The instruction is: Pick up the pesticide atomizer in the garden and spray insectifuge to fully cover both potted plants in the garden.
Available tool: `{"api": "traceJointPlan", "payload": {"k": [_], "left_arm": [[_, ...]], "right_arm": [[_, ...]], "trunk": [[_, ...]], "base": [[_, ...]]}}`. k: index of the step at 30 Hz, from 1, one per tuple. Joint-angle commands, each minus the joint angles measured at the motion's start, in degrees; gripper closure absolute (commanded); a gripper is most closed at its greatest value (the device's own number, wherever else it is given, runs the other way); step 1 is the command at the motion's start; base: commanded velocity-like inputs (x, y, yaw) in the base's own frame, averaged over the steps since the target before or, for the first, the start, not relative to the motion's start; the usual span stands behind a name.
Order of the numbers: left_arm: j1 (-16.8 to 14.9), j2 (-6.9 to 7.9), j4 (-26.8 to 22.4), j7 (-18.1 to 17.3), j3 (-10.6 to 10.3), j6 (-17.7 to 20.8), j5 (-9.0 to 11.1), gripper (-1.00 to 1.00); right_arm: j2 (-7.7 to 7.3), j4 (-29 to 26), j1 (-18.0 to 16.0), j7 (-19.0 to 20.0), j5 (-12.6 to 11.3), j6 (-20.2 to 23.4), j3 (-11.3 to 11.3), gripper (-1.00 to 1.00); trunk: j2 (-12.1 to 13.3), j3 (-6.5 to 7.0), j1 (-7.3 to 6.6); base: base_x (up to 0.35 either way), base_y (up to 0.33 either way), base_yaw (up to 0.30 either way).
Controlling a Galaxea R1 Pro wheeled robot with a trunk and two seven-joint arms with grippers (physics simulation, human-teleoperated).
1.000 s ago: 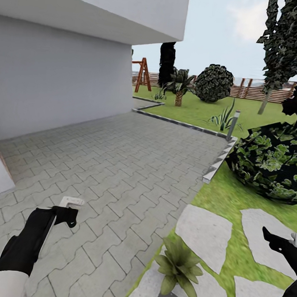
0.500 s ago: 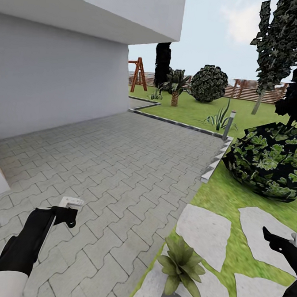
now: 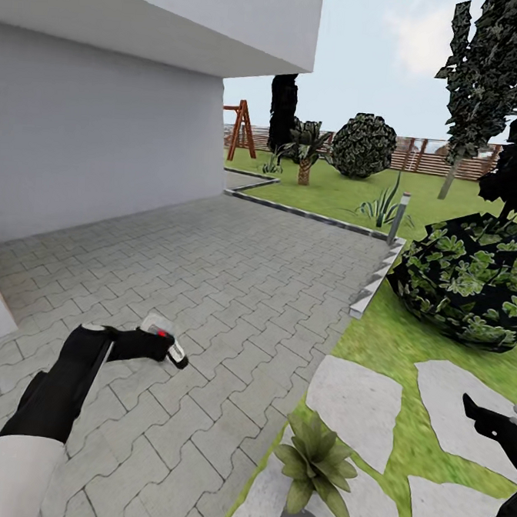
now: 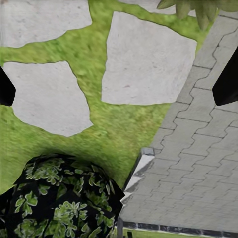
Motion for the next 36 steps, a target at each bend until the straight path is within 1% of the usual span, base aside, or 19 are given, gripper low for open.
{"api": "traceJointPlan", "payload": {"k": [1,5,7,8,10,12,14,16,18,19,21,23,24,26,28,30,32,34,36], "left_arm": [[-1.78,0.47,-0.20,-4.81,-0.01,-0.11,-0.97,1.00],[-5.68,1.94,-0.36,-14.67,-0.16,-0.55,-0.92,1.00],[-7.25,2.11,-0.33,-18.94,-0.23,-0.65,-0.91,1.00],[-7.99,2.21,-0.34,-21.78,-0.26,-0.82,-0.91,1.00],[-8.72,2.27,-0.35,-24.88,-0.42,-1.95,-0.91,1.00],[-9.47,2.30,-0.32,-28.83,-1.30,-3.66,-0.90,1.00],[-9.86,2.30,-0.34,-31.17,-1.97,-4.06,-0.96,1.00],[-10.28,2.30,-0.35,-32.95,-3.13,-4.24,-1.07,1.00],[-10.77,2.31,-0.21,-33.71,-6.29,-4.34,-1.31,1.00],[-11.27,2.31,-0.07,-33.89,-9.56,-4.38,-1.41,1.00],[-12.21,2.25,0.03,-33.98,-14.98,-4.40,-1.48,1.00],[-13.62,2.19,0.10,-34.04,-20.53,-4.41,-1.54,1.00],[-15.07,2.12,0.14,-34.06,-24.43,-4.39,-1.58,1.00],[-17.18,2.07,0.16,-34.04,-28.90,-4.31,-1.59,1.00],[-19.05,2.06,0.22,-34.04,-32.24,-4.22,-1.60,1.00],[-20.81,2.05,0.25,-34.06,-35.26,-4.18,-1.55,1.00],[-21.46,2.04,0.26,-34.15,-37.58,-4.20,-1.55,1.00],[-21.77,2.04,0.26,-34.22,-40.99,-4.32,-1.59,1.00],[-21.90,2.04,0.27,-34.29,-44.24,-5.01,-1.60,1.00]], "right_arm": [[0.03,-0.14,-0.11,0.38,0.25,0.24,-0.13,-1.00],[0.03,-2.57,-0.11,0.37,0.29,0.26,-0.02,-1.00],[0.03,-3.44,-0.11,0.42,0.30,0.59,0.96,-1.00],[0.03,-3.75,-0.11,0.63,0.28,2.25,3.76,-1.00],[-0.15,-3.94,-0.11,2.30,0.19,7.41,10.21,-1.00],[-0.54,-4.04,-0.11,5.90,-0.08,17.17,20.72,-1.00],[-0.72,-4.06,-0.11,7.11,-0.21,21.55,25.44,-1.00],[-0.81,-4.07,-0.11,8.28,-0.28,23.83,29.81,-1.00],[-0.83,-4.13,-0.16,11.72,-0.31,25.04,35.91,-1.00],[-0.84,-4.15,-0.19,14.16,-0.31,25.87,39.73,-1.00],[-0.84,-4.17,-0.25,16.21,-0.31,27.11,43.60,-1.00],[-0.85,-4.20,-0.27,17.09,-0.32,27.90,46.18,-1.00],[-0.85,-4.22,-0.28,17.53,-0.32,28.17,48.37,-1.00],[-0.85,-4.24,-0.28,18.96,-0.32,28.42,52.39,-1.00],[-0.85,-4.27,-0.48,21.36,-0.32,29.30,56.00,-1.00],[-0.80,-4.35,-0.71,23.64,-0.32,31.71,58.13,-1.00],[-0.76,-4.40,-0.82,25.03,-0.32,33.00,58.78,-1.00],[-0.73,-4.46,-0.87,27.72,-0.32,33.60,59.30,-1.00],[-0.75,-4.50,-0.89,32.12,-0.32,33.75,59.98,-1.00]], "trunk": [[-0.13,-0.14,0.04],[-0.13,-0.14,0.04],[-0.13,-0.14,0.04],[-0.13,-0.14,0.04],[-0.13,-0.14,0.04],[-0.13,-0.14,0.04],[-0.13,-0.14,0.04],[-0.13,-0.14,0.04],[-0.13,-0.14,0.04],[-0.13,-0.14,0.04],[-0.13,-0.14,0.04],[-0.13,-0.14,0.04],[-0.13,-0.14,0.04],[-0.13,-0.14,0.04],[-0.13,-0.14,0.04],[-0.13,-0.14,0.04],[-0.13,-0.14,0.04],[-0.13,-0.14,0.04],[-0.13,-0.14,0.04]], "base": [[0.000,0.000,0.000],[0.000,0.000,0.000],[0.000,0.000,0.000],[0.000,0.000,0.000],[0.000,0.000,0.000],[0.000,0.000,0.000],[0.000,0.000,0.000],[0.000,0.000,0.000],[0.000,0.000,0.000],[0.000,0.000,0.000],[0.000,0.000,0.000],[0.000,0.000,0.000],[0.000,0.000,0.000],[0.000,0.000,0.000],[0.000,0.000,0.000],[0.000,0.000,0.000],[0.000,0.000,0.000],[0.000,0.000,0.000],[0.000,0.000,0.000]]}}
